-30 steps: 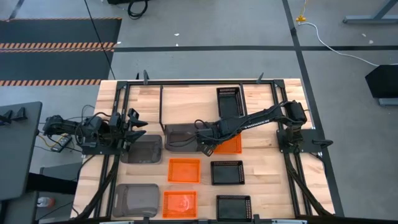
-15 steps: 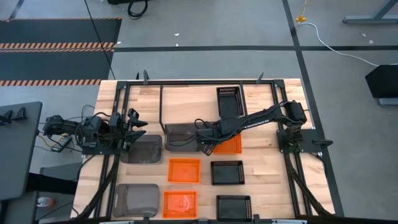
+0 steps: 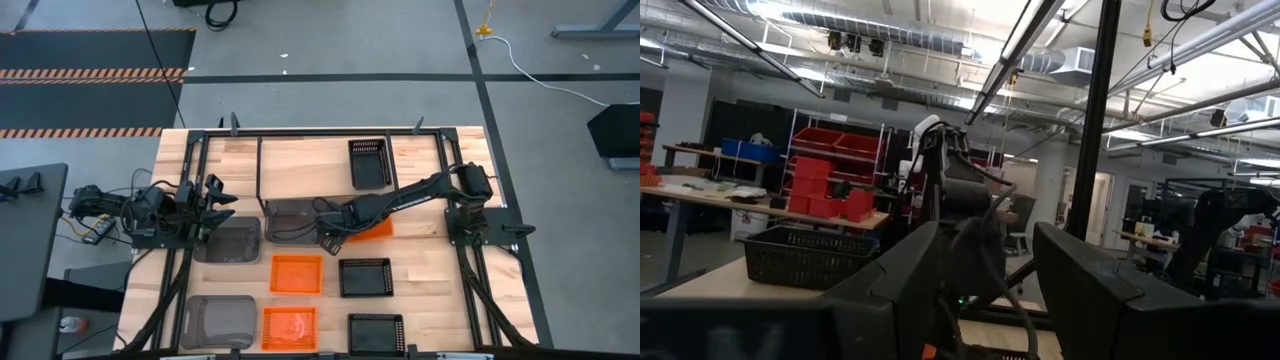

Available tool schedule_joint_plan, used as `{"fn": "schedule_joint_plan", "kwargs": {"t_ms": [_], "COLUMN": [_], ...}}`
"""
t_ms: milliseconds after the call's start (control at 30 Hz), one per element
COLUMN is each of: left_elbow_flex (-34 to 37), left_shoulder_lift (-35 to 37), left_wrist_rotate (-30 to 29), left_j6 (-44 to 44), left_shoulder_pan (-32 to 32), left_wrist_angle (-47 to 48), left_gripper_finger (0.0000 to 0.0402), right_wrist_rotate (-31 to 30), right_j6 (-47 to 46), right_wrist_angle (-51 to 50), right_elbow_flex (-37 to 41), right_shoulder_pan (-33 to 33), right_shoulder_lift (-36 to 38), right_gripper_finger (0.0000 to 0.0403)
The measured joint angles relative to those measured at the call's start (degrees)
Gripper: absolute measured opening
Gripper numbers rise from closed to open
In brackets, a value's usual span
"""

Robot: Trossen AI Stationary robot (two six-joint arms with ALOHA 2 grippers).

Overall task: Stack baskets on shelf by color
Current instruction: Put the top orange bin on the shelf

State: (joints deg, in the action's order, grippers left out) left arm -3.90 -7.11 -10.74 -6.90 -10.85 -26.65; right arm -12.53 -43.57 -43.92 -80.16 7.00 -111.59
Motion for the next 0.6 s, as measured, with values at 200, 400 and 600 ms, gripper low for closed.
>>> {"fn": "schedule_joint_plan", "kwargs": {"t_ms": [200,400,600], "left_elbow_flex": [0.00,0.00,0.00], "left_shoulder_lift": [0.00,0.00,0.00], "left_wrist_rotate": [0.01,0.00,-0.17], "left_j6": [0.00,0.02,0.02], "left_shoulder_pan": [0.00,0.02,0.00], "left_wrist_angle": [0.41,0.41,0.41], "left_gripper_finger": [0.0172,0.0172,0.0172], "right_wrist_rotate": [-0.39,5.29,8.37], "right_j6": [0.38,1.72,3.10], "right_wrist_angle": [-0.76,-1.50,-4.90], "right_elbow_flex": [0.19,0.17,0.11], "right_shoulder_pan": [-0.06,-0.06,-0.02], "right_shoulder_lift": [-0.07,0.20,2.42], "right_gripper_finger": [0.0154,0.0143,0.0130]}}
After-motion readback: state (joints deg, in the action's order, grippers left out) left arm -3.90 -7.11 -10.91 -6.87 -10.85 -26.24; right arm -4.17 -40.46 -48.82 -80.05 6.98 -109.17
